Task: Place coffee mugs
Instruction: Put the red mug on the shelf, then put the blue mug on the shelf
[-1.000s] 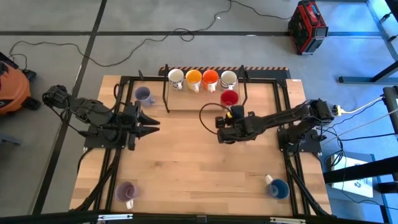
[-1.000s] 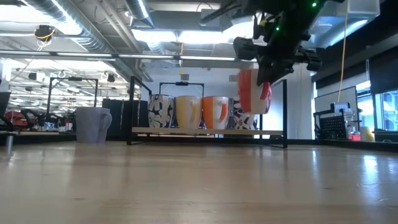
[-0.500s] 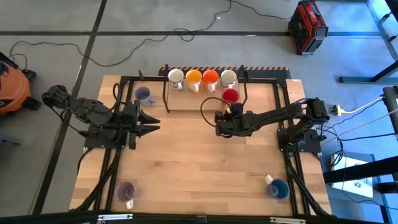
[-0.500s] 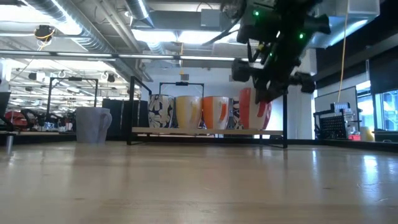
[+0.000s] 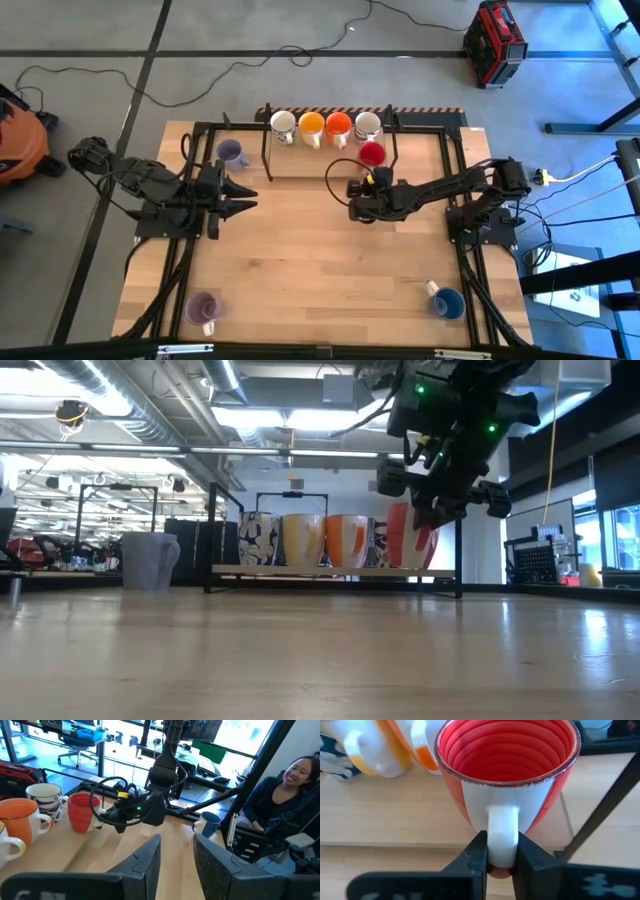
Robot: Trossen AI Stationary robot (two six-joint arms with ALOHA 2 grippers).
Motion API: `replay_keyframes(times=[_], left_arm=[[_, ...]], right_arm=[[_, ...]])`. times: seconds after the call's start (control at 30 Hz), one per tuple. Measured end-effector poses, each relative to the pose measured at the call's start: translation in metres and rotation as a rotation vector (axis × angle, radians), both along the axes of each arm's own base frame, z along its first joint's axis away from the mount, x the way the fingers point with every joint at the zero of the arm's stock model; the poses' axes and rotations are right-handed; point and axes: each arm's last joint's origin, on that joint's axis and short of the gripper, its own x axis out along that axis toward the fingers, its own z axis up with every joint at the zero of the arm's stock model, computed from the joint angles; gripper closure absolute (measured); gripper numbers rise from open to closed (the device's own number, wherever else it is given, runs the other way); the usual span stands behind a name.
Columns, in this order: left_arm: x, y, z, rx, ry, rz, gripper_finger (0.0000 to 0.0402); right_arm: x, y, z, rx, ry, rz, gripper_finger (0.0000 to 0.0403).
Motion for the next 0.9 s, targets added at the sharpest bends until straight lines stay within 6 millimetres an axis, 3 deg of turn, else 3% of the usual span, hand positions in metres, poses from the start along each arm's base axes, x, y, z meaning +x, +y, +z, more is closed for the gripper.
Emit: replay_keyframes(times=[0.4,0.9], left_arm=[[0.0,0.0,0.0,0.0,0.0,0.0,0.0292],[0.0,0.0,0.0,0.0,0.0,0.0,0.0292]], right_arm=[[-0.0014,-0.0002,-0.0008,-0.011,0.074,0.042,0.0362],[-0.0017,-0.0001,-0.0021,-0.001,0.078,0.044,0.0261]])
